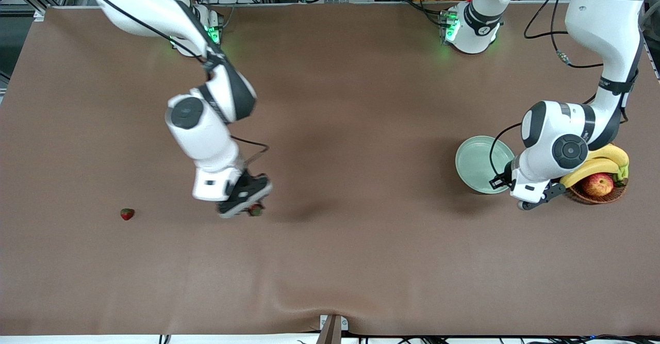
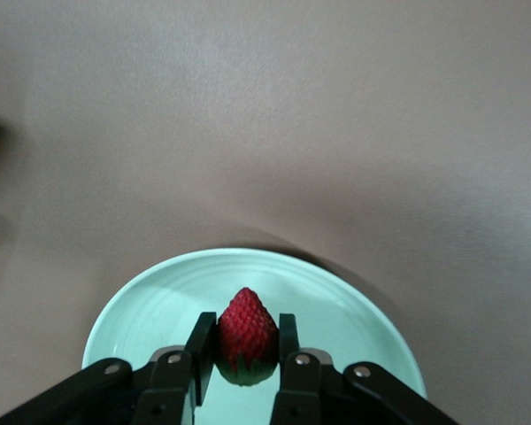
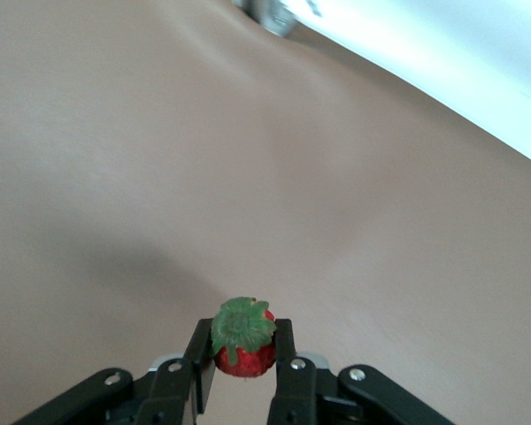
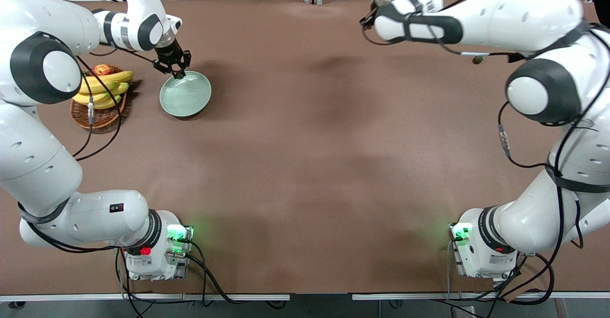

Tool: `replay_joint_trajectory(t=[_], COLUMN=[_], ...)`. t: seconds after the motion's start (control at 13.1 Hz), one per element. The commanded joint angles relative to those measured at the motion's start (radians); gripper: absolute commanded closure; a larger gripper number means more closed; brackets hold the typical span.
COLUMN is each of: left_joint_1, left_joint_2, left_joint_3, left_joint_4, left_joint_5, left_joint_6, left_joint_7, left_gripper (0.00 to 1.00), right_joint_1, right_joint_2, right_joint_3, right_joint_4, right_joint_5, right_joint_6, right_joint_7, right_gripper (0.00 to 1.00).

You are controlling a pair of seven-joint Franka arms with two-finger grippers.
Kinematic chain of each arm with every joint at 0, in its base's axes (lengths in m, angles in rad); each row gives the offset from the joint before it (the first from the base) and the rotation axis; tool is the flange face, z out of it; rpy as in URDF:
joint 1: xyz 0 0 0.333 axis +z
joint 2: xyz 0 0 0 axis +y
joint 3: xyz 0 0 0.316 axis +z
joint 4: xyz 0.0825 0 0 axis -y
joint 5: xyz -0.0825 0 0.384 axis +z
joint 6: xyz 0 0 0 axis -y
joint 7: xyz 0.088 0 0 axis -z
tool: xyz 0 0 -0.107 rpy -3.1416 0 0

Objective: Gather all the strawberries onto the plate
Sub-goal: 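Carry the strawberry mid-table with the right gripper while the left gripper withdraws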

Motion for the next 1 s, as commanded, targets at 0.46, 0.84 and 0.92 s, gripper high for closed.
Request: replay_joint_trajectory(t=[0.46,0.84,0.92], left_joint_1=[-0.014,-0.016,-0.016], left_joint_2=[-0.091,-0.106,-0.103], left_joint_3=[-0.015,-0.128,-0.144], left_joint_4=[-0.015,0.174,0.211], left_joint_5=[0.011,-0.002,-0.002], left_joint_6=[0.019,-0.247,-0.289], left_joint_7=[-0.013,-0.021,-0.021], left_gripper=[0.0,0.0,0.0], right_joint_1=[0.272,0.363,0.364], right_joint_2=[0.348,0.456,0.475], right_joint_3=[-0.012,-0.018,-0.018], right_joint_4=[0.272,0.371,0.394], right_joint_5=[-0.01,-0.012,-0.012], right_joint_6=[0.266,0.269,0.269], right_joint_7=[0.024,0.09,0.09], right_gripper=[1.0,1.0,1.0])
